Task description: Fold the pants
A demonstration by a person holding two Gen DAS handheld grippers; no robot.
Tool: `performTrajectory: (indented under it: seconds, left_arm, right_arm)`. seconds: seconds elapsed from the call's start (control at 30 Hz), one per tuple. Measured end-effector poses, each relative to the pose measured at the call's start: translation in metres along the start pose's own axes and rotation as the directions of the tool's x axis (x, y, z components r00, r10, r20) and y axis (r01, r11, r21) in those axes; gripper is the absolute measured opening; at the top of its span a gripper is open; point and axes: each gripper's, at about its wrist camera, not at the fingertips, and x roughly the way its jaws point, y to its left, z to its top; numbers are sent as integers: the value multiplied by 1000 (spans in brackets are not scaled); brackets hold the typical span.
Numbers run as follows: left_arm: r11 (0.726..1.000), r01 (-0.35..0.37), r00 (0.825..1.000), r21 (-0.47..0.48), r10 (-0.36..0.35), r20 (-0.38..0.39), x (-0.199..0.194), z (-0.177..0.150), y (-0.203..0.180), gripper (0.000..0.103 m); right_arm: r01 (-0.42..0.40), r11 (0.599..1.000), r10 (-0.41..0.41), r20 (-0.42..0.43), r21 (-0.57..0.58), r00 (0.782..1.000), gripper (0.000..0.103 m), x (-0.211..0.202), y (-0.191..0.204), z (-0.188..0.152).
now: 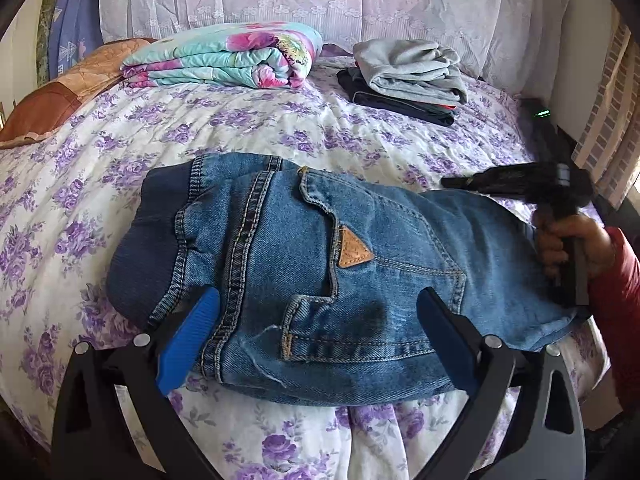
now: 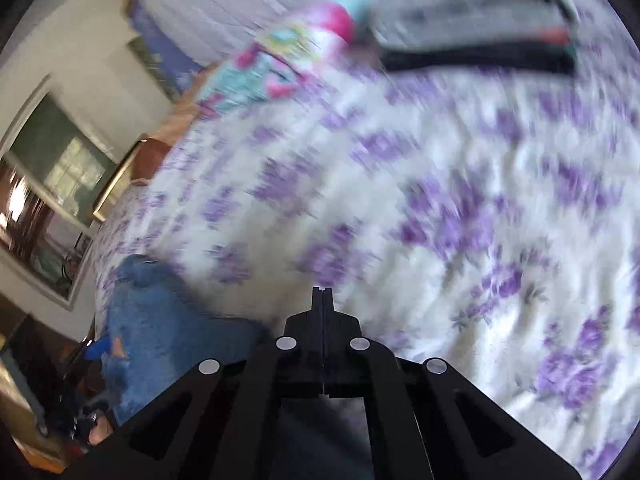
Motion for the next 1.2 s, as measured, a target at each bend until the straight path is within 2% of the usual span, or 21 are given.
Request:
performTrajectory:
  seconds: [0.07,0.13,0.2,0.27,0.33,0.37,0.47,0.53,0.6,0.63,0.7,0.77,0.8,0.83,0.9,0.97,1.03,1.07,1.1,1.13,1.2]
  left_arm:
    - [1000,0,1000,-5,-1,-2,0,0,0,96]
    - [1000,-7,1000,-8,7,0,1,1,-1,96]
    - [1000,-20,1000,0,20,4,1,-1,-3,96]
    - [1000,-22,1000,5,22,3,1,-1,-5,96]
    - [1000,-25,1000,0,25,1,2,-1,-5,96]
    - [1000,-20,1000,-8,20,-3,2,0,-4,96]
    - [998,6,1000,-56,-7,-13,-3,6,1,96]
    - [995,42,999,-96,-43,-12,-9,10,8,96]
    - [989,73,997,-132,-76,-15,-10,15,13,96]
    - [986,81,996,-143,-84,-17,-10,16,15,96]
    - [987,78,996,-138,-82,-25,-6,17,14,96]
    - [994,44,998,-95,-48,-39,-2,13,8,96]
    - [996,31,999,-83,-35,-39,-4,11,6,96]
    - [997,25,999,-76,-28,-34,-8,10,5,96]
    - [995,35,999,-97,-36,-6,-22,8,10,96]
    - [989,56,998,-140,-53,25,-35,10,23,96]
    - [977,113,994,-180,-112,15,-33,13,35,95]
    - [969,134,990,-206,-138,-5,-25,13,41,95]
    - [967,141,989,-214,-147,-16,-19,12,43,95]
    - [971,130,990,-202,-137,-21,-14,10,41,95]
    - [989,58,998,-140,-61,-19,-15,6,27,95]
  right_arm:
    - [-3,993,6,25,-122,1000,4,-19,30,-8]
    - [-25,981,22,-20,-190,1000,4,-19,52,-19]
    - [31,959,-55,-78,-283,995,3,-4,67,-32]
    - [102,939,-138,-89,-328,986,0,21,66,-36]
    - [46,967,-76,-114,-249,991,0,31,53,-25]
    - [14,981,-33,-97,-191,995,0,28,48,-17]
    - [48,988,-42,46,-146,998,6,-3,49,-11]
    - [16,988,-6,67,-156,998,8,-18,57,-13]
    - [43,982,-33,58,-184,998,36,-14,62,-19]
    - [77,977,-74,20,-197,997,50,0,61,-23]
    - [125,968,-143,-69,-217,987,53,30,55,-31]
    - [79,982,-92,-68,-172,993,54,32,43,-28]
    - [80,988,-87,-42,-132,995,54,22,40,-25]
    - [95,990,-93,26,-101,995,55,3,39,-25]
    - [71,991,-63,79,-112,995,57,-23,44,-35]
    - [71,987,-59,86,-142,995,69,-41,48,-49]
    - [120,980,-115,42,-157,992,73,-33,40,-66]
    - [118,980,-118,12,-160,993,74,-26,32,-70]
    - [109,980,-106,30,-169,994,73,-26,30,-74]
    - [112,980,-107,38,-165,993,73,-33,31,-73]
    - [155,979,-143,96,-135,985,74,-53,38,-72]
